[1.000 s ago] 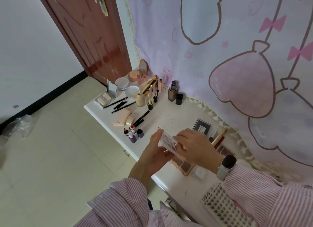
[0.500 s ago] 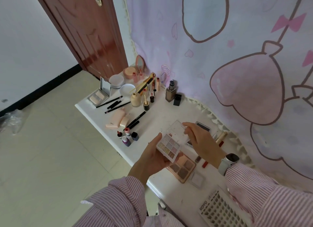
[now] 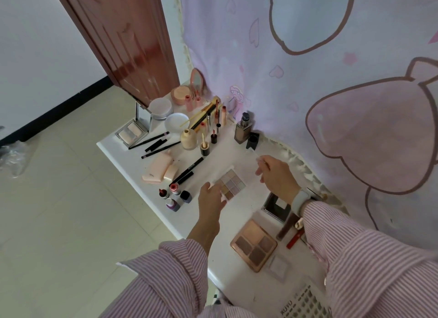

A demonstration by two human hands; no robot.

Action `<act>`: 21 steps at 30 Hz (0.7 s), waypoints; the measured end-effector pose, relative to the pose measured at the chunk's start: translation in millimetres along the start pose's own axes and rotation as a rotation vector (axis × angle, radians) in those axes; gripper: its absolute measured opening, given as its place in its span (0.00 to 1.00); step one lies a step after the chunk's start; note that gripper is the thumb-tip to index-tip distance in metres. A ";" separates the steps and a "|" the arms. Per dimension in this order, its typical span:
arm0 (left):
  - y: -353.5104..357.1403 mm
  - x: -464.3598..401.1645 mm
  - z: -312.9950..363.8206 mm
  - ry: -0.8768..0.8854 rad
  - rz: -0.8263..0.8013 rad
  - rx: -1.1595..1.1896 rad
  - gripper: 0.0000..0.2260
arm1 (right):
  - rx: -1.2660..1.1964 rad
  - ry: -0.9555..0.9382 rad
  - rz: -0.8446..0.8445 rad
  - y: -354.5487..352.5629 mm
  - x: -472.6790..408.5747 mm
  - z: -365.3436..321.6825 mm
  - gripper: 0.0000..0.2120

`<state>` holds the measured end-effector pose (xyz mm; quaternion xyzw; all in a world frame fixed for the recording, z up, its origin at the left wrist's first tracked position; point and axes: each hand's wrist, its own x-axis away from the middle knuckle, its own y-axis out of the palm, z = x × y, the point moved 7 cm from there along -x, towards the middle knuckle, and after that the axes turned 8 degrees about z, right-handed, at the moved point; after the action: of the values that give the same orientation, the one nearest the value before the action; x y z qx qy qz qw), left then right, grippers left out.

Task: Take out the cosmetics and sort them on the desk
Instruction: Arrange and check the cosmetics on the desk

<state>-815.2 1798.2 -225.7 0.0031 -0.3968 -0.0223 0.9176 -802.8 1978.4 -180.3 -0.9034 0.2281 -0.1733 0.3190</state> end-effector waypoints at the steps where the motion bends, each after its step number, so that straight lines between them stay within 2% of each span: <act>1: 0.4 -1.8 3.7 0.047 0.005 -0.051 0.21 | -0.003 0.003 0.001 3.5 -6.5 -2.6 0.13; 5: 5.9 -8.6 18.4 0.185 -0.007 -0.149 0.23 | -0.018 0.020 0.000 16.6 -28.0 -9.5 0.14; 11: 17.5 -17.6 27.2 0.197 -0.079 -0.148 0.31 | -0.090 0.078 0.041 23.2 -44.4 -6.6 0.11; 15: 16.1 -22.1 30.5 0.230 -0.083 -0.136 0.28 | -0.227 0.149 0.060 20.2 -43.1 1.6 0.13; 18: 11.7 -15.0 30.7 0.371 -0.022 -0.349 0.25 | -0.343 0.199 0.067 15.1 -34.0 12.4 0.18; 21: 8.9 4.2 23.1 0.647 0.019 -0.672 0.23 | -0.174 0.130 0.058 2.6 -13.8 20.4 0.17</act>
<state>-828.9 1807.2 -206.6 -0.2911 -0.0612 -0.1390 0.9445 -805.8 1994.0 -199.4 -0.9076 0.2884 -0.2018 0.2288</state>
